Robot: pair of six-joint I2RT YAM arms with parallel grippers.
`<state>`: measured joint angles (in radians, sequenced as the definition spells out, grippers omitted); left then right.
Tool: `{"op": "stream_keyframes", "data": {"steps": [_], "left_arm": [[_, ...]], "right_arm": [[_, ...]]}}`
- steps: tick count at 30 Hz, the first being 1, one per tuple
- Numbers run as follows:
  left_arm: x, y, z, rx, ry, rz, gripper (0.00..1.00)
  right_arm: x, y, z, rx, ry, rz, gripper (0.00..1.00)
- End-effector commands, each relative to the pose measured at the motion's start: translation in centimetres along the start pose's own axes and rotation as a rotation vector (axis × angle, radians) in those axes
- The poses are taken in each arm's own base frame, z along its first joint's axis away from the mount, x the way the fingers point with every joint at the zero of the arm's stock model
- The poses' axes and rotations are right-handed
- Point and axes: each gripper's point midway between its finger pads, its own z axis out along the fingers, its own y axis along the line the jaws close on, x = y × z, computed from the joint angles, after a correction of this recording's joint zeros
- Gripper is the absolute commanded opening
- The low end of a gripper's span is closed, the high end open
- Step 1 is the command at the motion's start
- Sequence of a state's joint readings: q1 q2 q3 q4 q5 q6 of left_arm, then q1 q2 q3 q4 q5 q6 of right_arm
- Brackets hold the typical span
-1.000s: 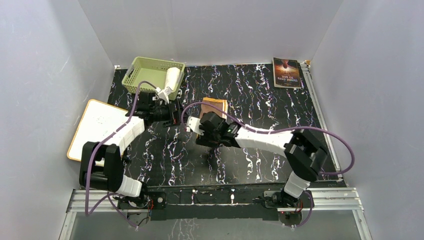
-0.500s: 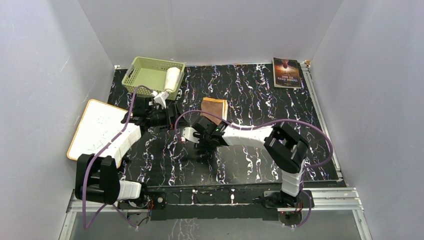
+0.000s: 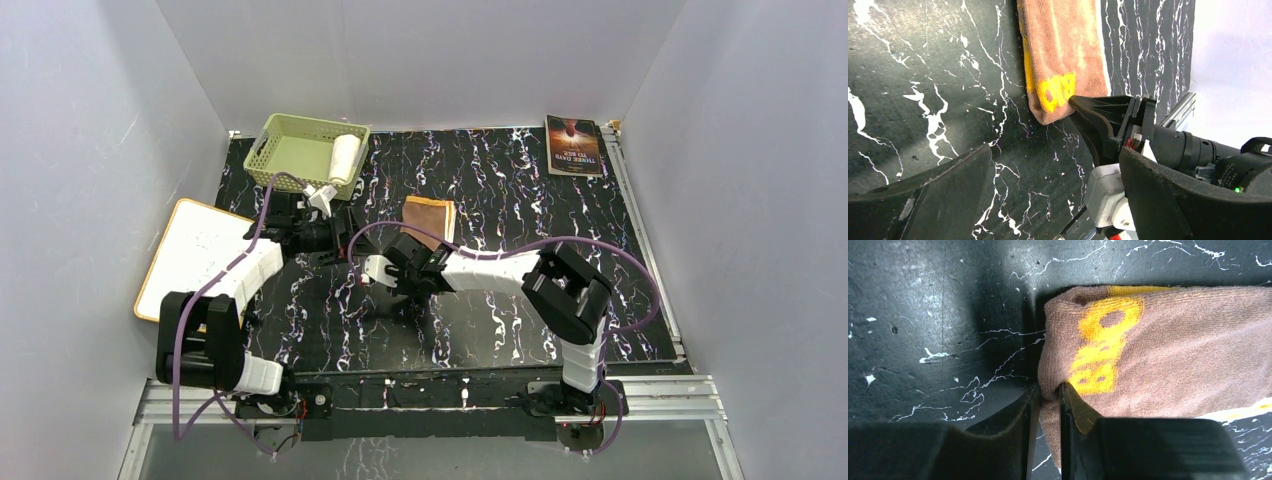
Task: Roll the towels
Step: Roll the towel at the center of the board.
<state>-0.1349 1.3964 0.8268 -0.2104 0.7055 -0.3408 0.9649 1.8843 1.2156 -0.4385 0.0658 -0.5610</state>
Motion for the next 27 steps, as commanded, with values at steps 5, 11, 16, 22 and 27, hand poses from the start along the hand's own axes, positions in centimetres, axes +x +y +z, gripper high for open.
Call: {"op": "stream_keyframes", "data": {"steps": [5, 11, 16, 22, 27], "left_arm": [[-0.1, 3.1, -1.3, -0.034, 0.023, -0.142, 0.98], [-2.2, 3.3, -2.0, -0.077, -0.059, -0.118, 0.98], [-2.3, 2.1, -2.3, -0.026, -0.088, -0.095, 0.98], [-2.1, 0.4, -2.9, 0.056, -0.111, -0.052, 0.98], [-2.0, -0.3, -3.0, 0.093, -0.098, -0.029, 0.98]], "right_arm": [[-2.8, -0.7, -1.3, -0.056, -0.159, 0.333, 0.00], [-4.9, 0.3, -2.9, -0.192, -0.263, 0.549, 0.00], [-6.8, 0.8, -4.1, -0.465, -0.276, 0.730, 0.00], [-7.6, 0.3, -4.7, -0.696, -0.288, 0.821, 0.00], [-7.8, -2.0, -4.8, -0.755, -0.362, 0.909, 0.00]]}}
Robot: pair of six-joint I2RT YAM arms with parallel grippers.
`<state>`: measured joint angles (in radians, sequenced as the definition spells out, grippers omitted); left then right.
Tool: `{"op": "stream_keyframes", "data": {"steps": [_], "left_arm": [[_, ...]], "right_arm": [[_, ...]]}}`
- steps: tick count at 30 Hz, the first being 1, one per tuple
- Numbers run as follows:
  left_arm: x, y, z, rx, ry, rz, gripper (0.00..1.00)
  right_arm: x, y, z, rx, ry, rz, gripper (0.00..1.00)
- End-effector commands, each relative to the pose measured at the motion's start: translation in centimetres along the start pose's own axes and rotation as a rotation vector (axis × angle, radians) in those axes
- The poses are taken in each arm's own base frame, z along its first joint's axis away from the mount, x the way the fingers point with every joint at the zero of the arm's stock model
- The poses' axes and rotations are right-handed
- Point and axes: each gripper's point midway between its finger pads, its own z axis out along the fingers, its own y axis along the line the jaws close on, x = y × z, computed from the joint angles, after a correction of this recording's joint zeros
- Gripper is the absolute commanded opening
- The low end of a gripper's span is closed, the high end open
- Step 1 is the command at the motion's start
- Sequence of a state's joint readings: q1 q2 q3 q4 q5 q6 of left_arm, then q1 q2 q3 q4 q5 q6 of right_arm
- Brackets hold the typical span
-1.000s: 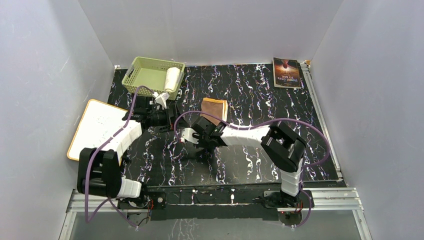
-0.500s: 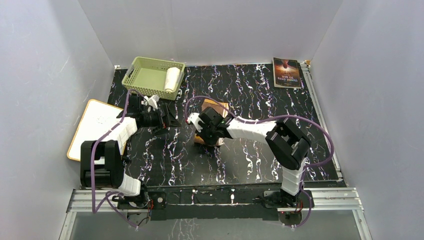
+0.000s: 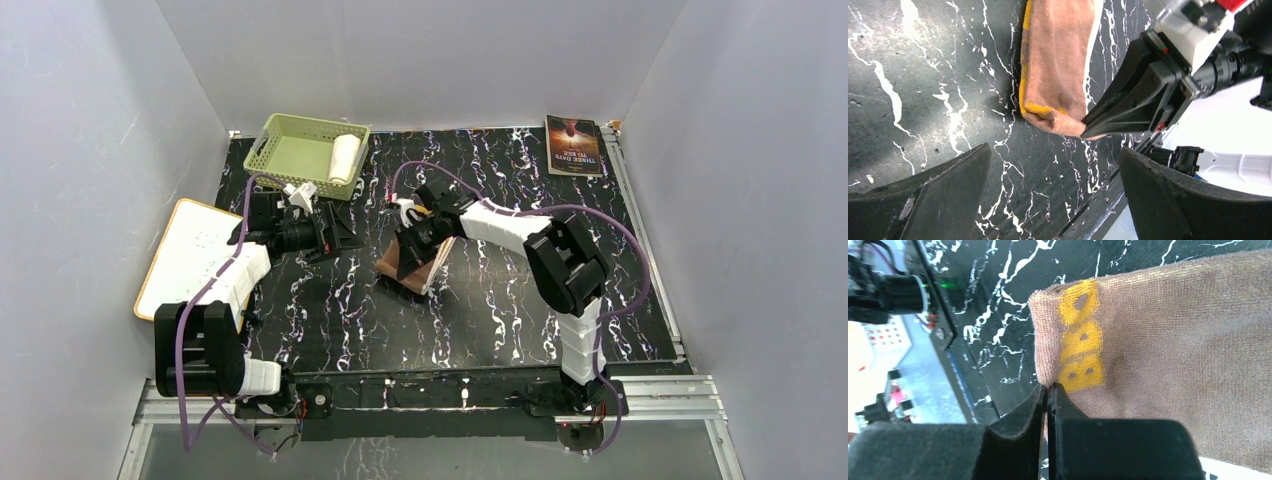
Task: Roll the towels
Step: Roll the towel at the center of the board.
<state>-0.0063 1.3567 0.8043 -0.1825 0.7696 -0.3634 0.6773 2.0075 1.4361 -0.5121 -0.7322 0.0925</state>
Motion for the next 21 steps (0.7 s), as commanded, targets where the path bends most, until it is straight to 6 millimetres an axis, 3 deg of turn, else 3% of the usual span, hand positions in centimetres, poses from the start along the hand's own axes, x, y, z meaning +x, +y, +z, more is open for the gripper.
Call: {"op": "stream_keyframes", "data": {"steps": [1, 3, 10, 16, 18, 21], "left_arm": [[0.2, -1.9, -0.6, 0.088, 0.008, 0.033, 0.97], [0.2, -2.3, -0.5, 0.109, 0.013, 0.035, 0.91], [0.7, -4.4, 0.6, 0.199, 0.049, 0.053, 0.40], [3.0, -6.8, 3.3, 0.245, 0.139, 0.107, 0.09], [3.9, -7.0, 4.4, 0.250, 0.172, 0.098, 0.02], [5.0, -7.0, 6.2, 0.261, 0.200, 0.063, 0.00]], "right_arm": [[-2.3, 1.4, -1.0, -0.159, -0.052, 0.066, 0.00], [-2.2, 0.4, -0.8, -0.176, -0.037, 0.103, 0.00], [-0.8, -4.2, 1.1, -0.189, 0.032, 0.213, 0.00], [-0.3, -8.1, 1.4, -0.158, 0.017, 0.292, 0.00], [0.4, -9.3, 1.9, -0.126, 0.034, 0.315, 0.00], [1.2, -10.3, 2.5, -0.098, 0.053, 0.335, 0.00]]}}
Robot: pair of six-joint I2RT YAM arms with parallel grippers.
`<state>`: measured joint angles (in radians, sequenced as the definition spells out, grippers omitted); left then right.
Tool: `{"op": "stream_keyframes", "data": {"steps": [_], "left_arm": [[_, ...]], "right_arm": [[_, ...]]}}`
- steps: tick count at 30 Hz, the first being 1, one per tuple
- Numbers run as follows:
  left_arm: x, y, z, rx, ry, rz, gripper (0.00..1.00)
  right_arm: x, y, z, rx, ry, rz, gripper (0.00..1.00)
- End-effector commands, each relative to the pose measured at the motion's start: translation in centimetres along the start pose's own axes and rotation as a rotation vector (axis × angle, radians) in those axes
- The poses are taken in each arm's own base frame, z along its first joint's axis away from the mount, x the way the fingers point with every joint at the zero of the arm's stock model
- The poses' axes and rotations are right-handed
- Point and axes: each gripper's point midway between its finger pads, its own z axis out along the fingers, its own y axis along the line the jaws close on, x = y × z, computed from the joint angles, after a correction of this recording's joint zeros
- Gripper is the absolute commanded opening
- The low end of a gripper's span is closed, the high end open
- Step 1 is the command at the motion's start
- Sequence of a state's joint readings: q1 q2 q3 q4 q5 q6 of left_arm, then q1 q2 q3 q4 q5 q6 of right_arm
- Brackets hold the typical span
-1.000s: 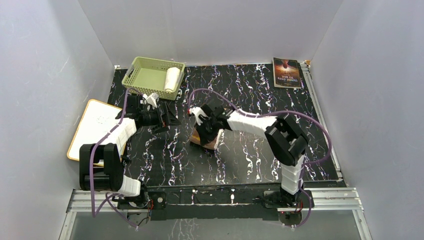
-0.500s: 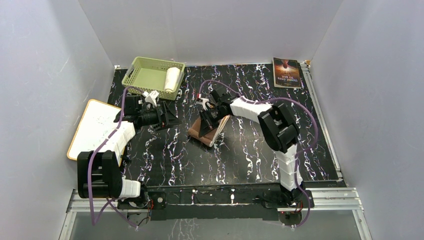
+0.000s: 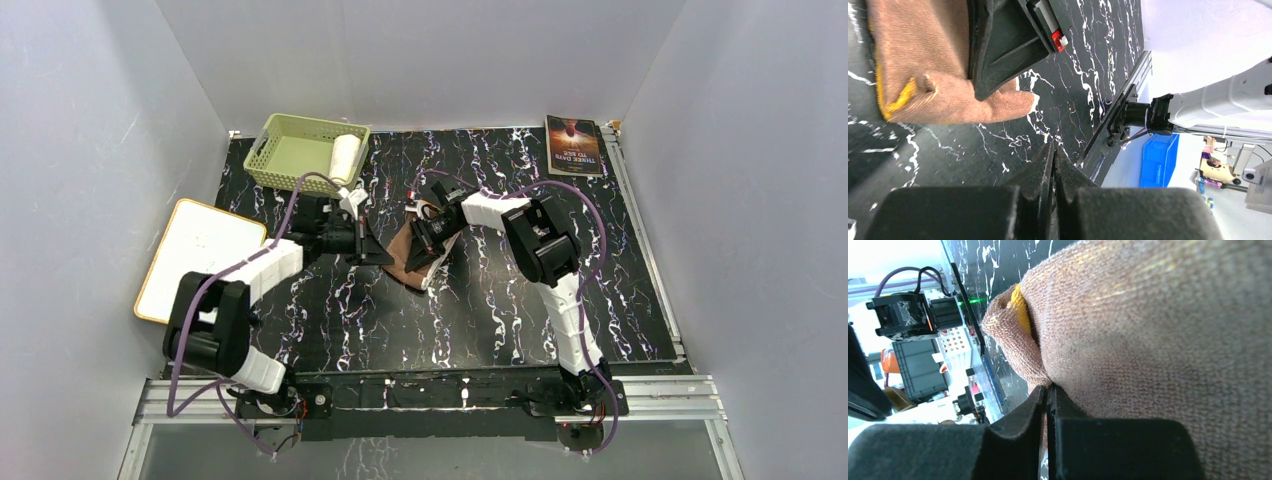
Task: Roll the towels
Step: Roll the towel at the center of the board.
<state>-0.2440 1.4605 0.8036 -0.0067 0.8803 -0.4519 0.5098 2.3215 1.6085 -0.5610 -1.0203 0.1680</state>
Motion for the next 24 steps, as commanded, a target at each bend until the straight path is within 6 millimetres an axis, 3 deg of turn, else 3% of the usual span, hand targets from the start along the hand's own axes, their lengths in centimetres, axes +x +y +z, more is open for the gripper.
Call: {"op": "stream_keyframes", "data": {"steps": [1, 12, 17, 20, 24], "left_arm": [[0.4, -0.3, 2.4, 0.048, 0.015, -0.029, 0.00], [-3.3, 7.3, 6.8, -0.152, -0.147, -0.111, 0.00], [-3.3, 10.4, 8.1, -0.218, -0.173, -0.162, 0.00], [-2.8, 10.9, 8.4, -0.215, -0.165, -0.183, 0.00], [-1.8, 11.4, 8.4, -0.229, -0.148, -0.190, 0.00]], "right_arm": [[0.1, -4.3, 0.6, 0.130, 0.000, 0.025, 0.00], [0.5, -4.0, 0.1, 0.160, -0.015, 0.020, 0.00], [0.2, -2.8, -1.1, 0.205, -0.045, -0.045, 0.00], [-1.2, -1.9, -2.7, 0.294, -0.095, -0.107, 0.04], [-4.4, -0.1, -5.9, 0.435, -0.218, -0.205, 0.11]]}}
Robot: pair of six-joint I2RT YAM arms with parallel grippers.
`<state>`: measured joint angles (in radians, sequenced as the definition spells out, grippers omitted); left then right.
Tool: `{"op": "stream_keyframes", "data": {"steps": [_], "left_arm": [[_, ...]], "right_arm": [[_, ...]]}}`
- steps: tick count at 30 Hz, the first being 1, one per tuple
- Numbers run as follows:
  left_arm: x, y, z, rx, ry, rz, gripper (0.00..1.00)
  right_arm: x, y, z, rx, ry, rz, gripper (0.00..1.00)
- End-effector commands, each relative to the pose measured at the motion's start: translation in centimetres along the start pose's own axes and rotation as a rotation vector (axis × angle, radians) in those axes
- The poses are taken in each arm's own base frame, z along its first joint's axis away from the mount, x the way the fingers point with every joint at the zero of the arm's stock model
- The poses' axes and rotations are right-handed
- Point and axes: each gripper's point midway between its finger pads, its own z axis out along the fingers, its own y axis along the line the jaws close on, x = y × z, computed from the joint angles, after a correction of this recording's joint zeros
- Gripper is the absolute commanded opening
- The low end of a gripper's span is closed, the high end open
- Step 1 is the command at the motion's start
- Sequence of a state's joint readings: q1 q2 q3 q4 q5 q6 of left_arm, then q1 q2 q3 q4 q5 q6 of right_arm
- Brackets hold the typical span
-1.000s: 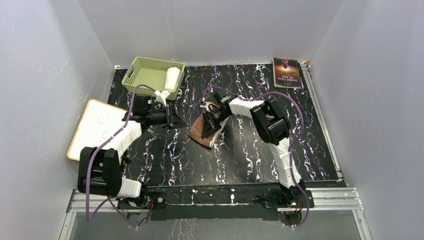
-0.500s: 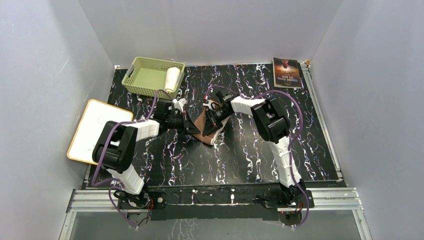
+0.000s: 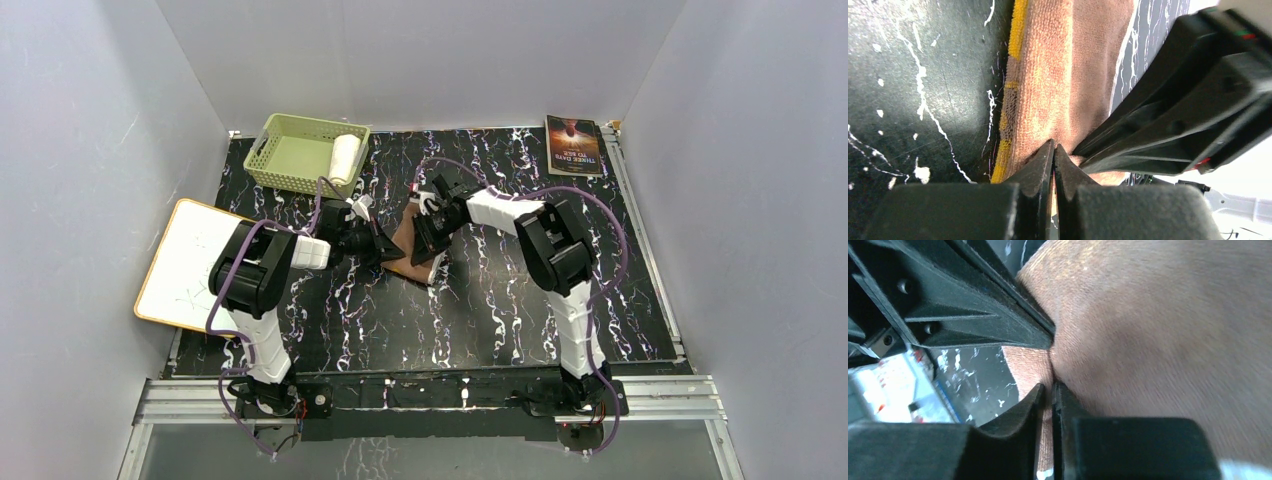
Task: Roll the towels
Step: Roll the towel at the center of the board.
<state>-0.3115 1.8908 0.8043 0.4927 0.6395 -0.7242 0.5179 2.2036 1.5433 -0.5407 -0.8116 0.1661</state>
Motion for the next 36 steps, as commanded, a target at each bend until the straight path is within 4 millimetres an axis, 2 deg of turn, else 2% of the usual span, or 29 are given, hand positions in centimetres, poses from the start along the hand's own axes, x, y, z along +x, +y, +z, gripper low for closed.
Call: {"op": "stream_keyframes", "data": {"steps": [1, 4, 6, 7, 9, 12, 13, 14, 18, 25, 31, 36], "left_arm": [[0.1, 2.3, 0.1, -0.080, -0.028, 0.006, 0.00], [0.8, 2.8, 0.1, -0.088, -0.013, 0.002, 0.00], [1.1, 2.9, 0.1, -0.080, -0.013, -0.002, 0.00], [1.2, 2.9, 0.2, -0.077, -0.009, -0.007, 0.00], [1.6, 3.1, 0.3, -0.075, -0.003, -0.016, 0.00], [1.8, 3.2, 0.2, -0.077, -0.001, -0.016, 0.00], [1.8, 3.2, 0.2, -0.079, 0.000, -0.018, 0.00], [1.9, 3.3, 0.3, -0.080, 0.001, -0.018, 0.00], [1.9, 3.3, 0.3, -0.084, 0.007, -0.021, 0.00], [2.0, 3.8, 0.2, -0.111, 0.018, -0.019, 0.00], [2.5, 4.4, -0.1, -0.144, 0.021, -0.030, 0.00], [4.3, 5.2, -0.8, -0.187, 0.023, -0.083, 0.00]], "right_arm": [[-4.8, -0.5, -4.6, 0.271, -0.187, -0.155, 0.17], [-6.8, 1.0, -6.1, 0.297, -0.263, -0.215, 0.39], [-7.6, 1.8, -6.6, 0.292, -0.283, -0.243, 0.45], [-7.7, 2.5, -6.6, 0.266, -0.285, -0.260, 0.41], [-7.5, 4.2, -6.4, 0.182, -0.276, -0.293, 0.24], [-6.1, 6.5, -5.1, 0.035, -0.215, -0.311, 0.10], [-5.5, 6.8, -4.6, -0.005, -0.188, -0.307, 0.00], [-4.8, 7.2, -4.2, -0.045, -0.158, -0.300, 0.00], [-2.4, 6.7, -2.4, -0.131, -0.060, -0.266, 0.00], [0.7, 3.8, -0.3, -0.148, 0.004, -0.200, 0.00], [3.1, 1.1, -0.8, -0.171, -0.007, -0.132, 0.00], [4.6, -0.4, -0.8, -0.141, 0.011, -0.116, 0.00]]}}
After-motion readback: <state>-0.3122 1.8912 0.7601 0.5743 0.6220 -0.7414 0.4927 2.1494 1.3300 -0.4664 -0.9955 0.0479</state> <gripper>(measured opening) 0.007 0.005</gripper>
